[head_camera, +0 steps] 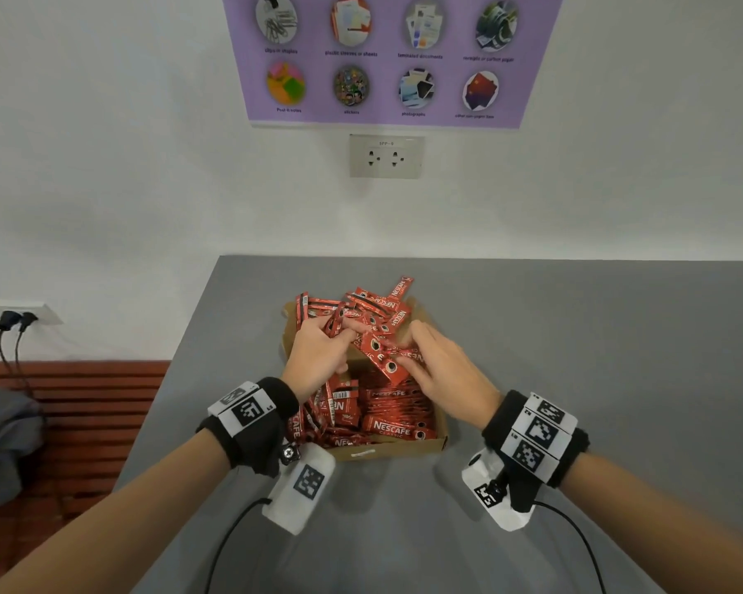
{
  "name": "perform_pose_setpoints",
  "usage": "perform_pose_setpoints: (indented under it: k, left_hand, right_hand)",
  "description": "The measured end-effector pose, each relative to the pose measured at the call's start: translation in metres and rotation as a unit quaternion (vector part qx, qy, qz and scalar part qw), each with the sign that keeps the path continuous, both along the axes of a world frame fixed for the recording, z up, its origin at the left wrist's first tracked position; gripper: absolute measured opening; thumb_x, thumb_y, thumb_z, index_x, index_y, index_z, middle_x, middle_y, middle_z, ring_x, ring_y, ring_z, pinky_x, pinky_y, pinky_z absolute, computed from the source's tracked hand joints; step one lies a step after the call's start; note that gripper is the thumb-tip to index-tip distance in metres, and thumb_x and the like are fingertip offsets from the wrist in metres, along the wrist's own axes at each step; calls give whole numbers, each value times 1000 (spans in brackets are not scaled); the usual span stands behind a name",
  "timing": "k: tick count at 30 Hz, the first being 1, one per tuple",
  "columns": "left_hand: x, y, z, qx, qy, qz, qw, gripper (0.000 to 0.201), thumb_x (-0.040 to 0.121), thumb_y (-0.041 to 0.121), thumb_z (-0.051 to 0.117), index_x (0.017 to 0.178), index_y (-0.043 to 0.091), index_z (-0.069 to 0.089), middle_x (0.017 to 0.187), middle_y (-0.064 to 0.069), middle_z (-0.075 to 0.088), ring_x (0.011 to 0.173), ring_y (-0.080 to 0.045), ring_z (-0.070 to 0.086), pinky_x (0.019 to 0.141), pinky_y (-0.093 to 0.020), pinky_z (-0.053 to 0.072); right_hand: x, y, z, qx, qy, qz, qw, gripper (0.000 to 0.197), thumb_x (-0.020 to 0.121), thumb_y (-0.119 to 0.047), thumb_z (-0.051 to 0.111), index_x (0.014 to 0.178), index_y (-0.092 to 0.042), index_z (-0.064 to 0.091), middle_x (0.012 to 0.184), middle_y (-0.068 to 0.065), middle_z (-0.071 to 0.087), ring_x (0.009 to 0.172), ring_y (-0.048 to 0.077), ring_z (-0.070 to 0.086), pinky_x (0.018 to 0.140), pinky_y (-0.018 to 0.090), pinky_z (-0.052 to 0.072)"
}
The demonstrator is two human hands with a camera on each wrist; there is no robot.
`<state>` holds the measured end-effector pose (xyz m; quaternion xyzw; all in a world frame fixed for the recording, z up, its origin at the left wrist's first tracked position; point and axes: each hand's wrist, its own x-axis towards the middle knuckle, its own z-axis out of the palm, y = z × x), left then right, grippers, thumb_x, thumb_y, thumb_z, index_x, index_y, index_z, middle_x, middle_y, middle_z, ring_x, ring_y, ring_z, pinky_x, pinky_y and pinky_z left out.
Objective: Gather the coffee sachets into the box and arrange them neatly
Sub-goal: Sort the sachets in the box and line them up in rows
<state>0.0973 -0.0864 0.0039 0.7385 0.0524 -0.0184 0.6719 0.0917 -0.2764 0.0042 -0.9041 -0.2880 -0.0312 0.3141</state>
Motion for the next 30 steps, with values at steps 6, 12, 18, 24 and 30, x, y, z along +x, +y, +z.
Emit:
perform_pose_setpoints:
  k: [6,12,18,24,30]
  left_hand:
    - [-11,-4,5,3,-34,-65,997,14,86,19,65,75,13,59,53,6,54,37,-3,42,42,-16,35]
    - [-14,-7,9,-7,-48,-78,996,15,89,15,61,74,14,56,48,12,59,37,2,49,42,-9,37]
    - [-14,-4,18,20,-79,-112,990,14,89,10,60,75,10,58,50,15,59,41,3,51,45,-7,36]
    - [-14,-2,13,-37,-20,-101,994,28,92,15,55,67,13,44,40,9,41,36,-5,31,43,-18,31]
    - [-3,-10,5,-57,-31,51,997,14,87,14,63,76,6,59,63,1,65,41,-1,54,40,-12,38]
  right_hand:
    - [6,-2,-2,72,-5,-14,997,22,86,-19,66,79,-15,45,81,-11,52,73,1,52,64,10,42]
    - [6,-1,1,118,47,-1,992,18,83,-20,69,85,-12,53,90,-5,63,82,-2,59,69,9,46]
    - [3,-2,6,108,100,36,988,22,94,-22,52,114,-14,58,71,-13,60,63,-6,59,62,6,42]
    - [8,-6,17,170,115,10,979,12,91,-16,58,98,-18,49,76,-8,66,59,-2,60,57,12,45]
    - [8,2,18,240,144,-121,952,28,89,-29,58,108,-12,45,72,-7,62,54,-2,58,49,18,46]
